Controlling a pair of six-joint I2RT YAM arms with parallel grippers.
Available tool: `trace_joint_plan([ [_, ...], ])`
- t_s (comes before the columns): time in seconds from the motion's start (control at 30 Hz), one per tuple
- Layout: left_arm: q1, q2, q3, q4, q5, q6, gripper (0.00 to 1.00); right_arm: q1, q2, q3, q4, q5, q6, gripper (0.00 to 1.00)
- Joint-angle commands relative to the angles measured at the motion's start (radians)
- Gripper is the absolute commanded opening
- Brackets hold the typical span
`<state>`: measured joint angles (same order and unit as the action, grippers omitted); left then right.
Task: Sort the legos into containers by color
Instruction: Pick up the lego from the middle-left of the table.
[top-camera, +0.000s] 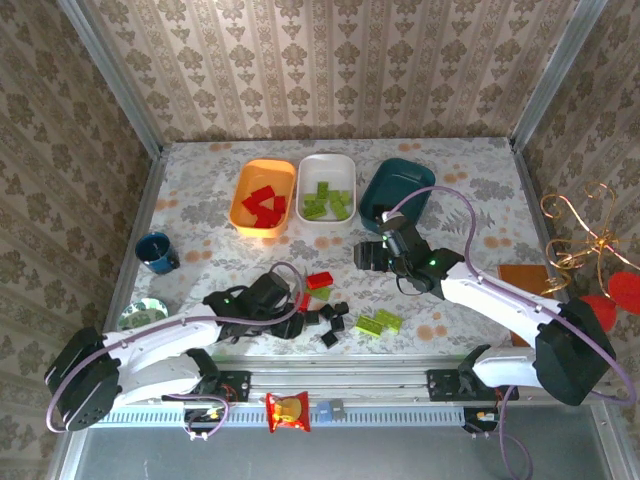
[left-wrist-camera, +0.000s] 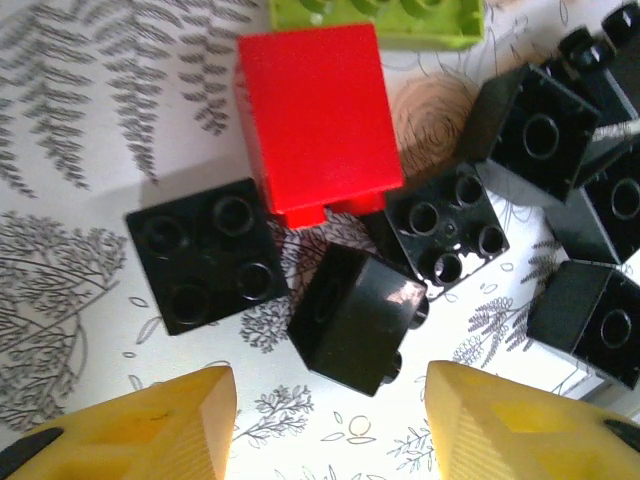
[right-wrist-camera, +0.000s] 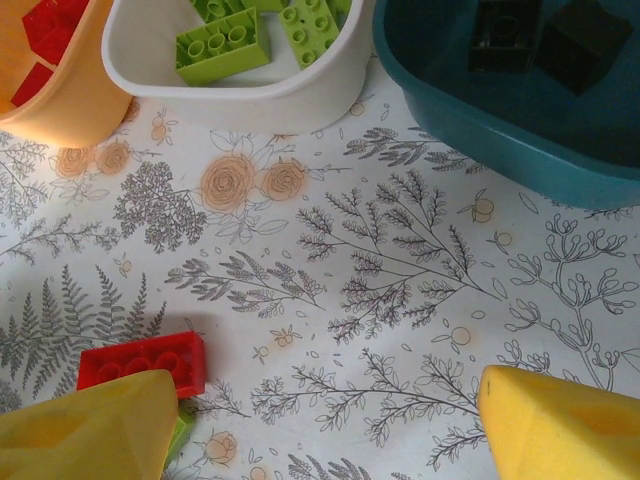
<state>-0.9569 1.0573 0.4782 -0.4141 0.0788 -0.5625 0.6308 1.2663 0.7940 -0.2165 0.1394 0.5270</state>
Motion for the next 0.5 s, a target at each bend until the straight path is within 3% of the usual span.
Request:
trace_joint_plan([
  [0.0,-0.013,0.031,0.020,-0.006,-0.025,-0.002,0.53,-0.005,-0.026,-0.013,-0.025,0.037,0.001,0.81],
  [0.47,-0.015,0.183,0.083,0.079,-0.067,0.102,0.51,-0.008,-0.067,-0.030,-0.040,0.045,0.002,0.81],
])
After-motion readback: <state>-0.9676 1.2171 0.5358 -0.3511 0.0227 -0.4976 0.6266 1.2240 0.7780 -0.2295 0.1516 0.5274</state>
